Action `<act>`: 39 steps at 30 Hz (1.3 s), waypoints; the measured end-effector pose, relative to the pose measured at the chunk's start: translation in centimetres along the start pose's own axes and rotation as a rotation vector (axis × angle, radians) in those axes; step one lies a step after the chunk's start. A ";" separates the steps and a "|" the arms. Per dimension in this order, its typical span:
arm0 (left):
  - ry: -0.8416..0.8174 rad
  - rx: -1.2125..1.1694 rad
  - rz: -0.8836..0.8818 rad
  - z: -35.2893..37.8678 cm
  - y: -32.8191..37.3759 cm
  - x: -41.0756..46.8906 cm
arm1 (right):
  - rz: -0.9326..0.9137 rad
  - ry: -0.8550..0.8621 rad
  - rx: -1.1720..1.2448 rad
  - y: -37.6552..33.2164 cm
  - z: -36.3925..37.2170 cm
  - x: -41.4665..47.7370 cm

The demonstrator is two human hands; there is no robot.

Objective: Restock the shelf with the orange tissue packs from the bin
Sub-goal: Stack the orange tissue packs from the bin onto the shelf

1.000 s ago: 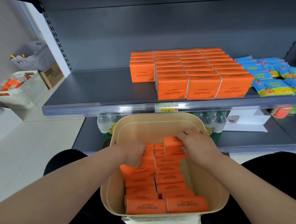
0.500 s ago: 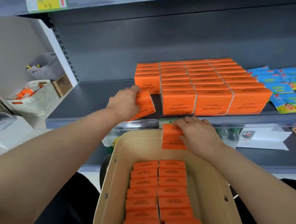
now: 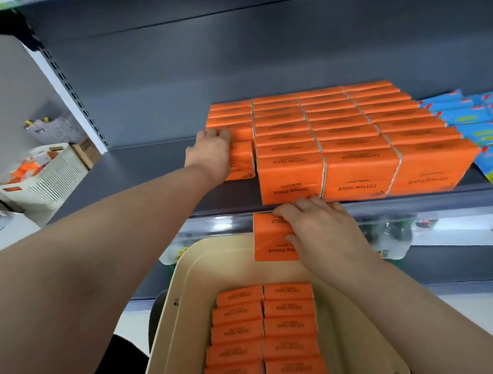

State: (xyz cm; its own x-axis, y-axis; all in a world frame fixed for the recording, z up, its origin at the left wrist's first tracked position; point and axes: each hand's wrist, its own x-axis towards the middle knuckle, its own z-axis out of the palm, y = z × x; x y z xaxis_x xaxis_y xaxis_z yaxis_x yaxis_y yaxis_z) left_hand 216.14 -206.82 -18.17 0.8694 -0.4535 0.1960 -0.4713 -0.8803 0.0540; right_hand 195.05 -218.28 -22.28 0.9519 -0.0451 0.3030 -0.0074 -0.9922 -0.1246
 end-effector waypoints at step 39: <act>0.044 -0.034 -0.014 1.1 -8.7 -8.8 | 0.100 -0.086 -0.072 -5.7 -1.5 15.9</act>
State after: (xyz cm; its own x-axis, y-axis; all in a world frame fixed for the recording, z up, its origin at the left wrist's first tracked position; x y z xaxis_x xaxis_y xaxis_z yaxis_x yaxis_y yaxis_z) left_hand 212.75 -195.37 -21.39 0.8688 -0.4345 0.2374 -0.4650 -0.8808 0.0898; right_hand 209.73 -213.48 -15.33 0.9680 -0.1370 0.2102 -0.1224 -0.9892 -0.0809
